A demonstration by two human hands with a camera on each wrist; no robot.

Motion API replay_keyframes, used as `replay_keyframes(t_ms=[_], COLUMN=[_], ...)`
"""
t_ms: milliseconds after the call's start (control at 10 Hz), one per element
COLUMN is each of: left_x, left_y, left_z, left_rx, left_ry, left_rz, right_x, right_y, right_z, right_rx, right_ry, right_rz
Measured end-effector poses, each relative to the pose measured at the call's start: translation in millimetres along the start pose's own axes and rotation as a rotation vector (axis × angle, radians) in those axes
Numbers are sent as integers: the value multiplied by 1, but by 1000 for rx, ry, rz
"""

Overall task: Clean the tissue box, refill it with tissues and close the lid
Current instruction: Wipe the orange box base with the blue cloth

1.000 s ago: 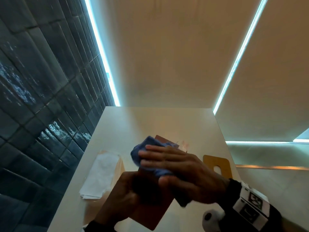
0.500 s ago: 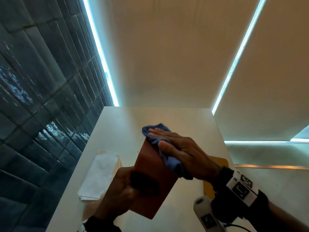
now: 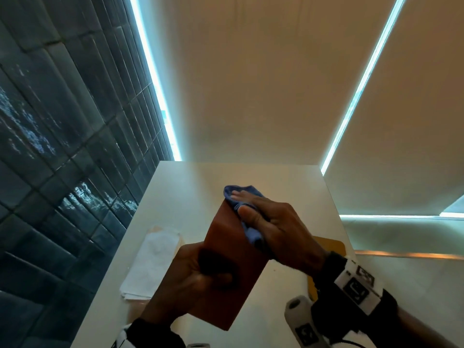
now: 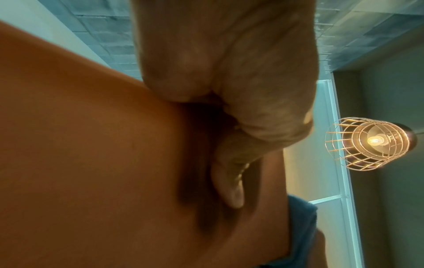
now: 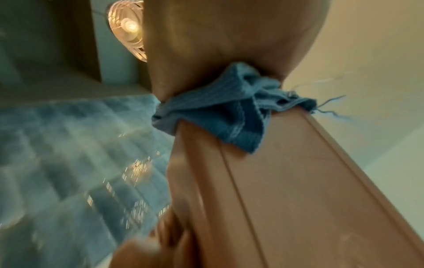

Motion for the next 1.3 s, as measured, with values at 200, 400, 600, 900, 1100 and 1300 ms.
replay_keyframes(t_ms=[200,400,600,900,1100,1300], left_x=[6,-30,-40,-39,-29,-36], left_y=[-6,-11,-25,-31,-25,-34], left_z=[7,5,-6,-15,-16,-2], left_rx=[-15,90,174,242,203,179], left_ry=[22,416,384,240,276,-329], left_rz=[65,-167,-245,-230,-211,-205], right_x=[-23,12,4,14,3,85], right_y=[26,41,48,47,59,132], right_z=[47,62,83,69,76,53], right_rx=[-6,-21,-26,-145,-201,-262], right_ry=[740,738,715,727,422,-247], right_rz=[-327,-233,-274,-281,-251,180])
Point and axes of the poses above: each hand's wrist, its own y-axis away from the middle knuckle, its own z-axis out of the palm, x = y × z, the point moved 8 cm from there along -y, towards the middle knuckle, and after that the axes turned 14 degrees about -x, right-handed, at the moved point
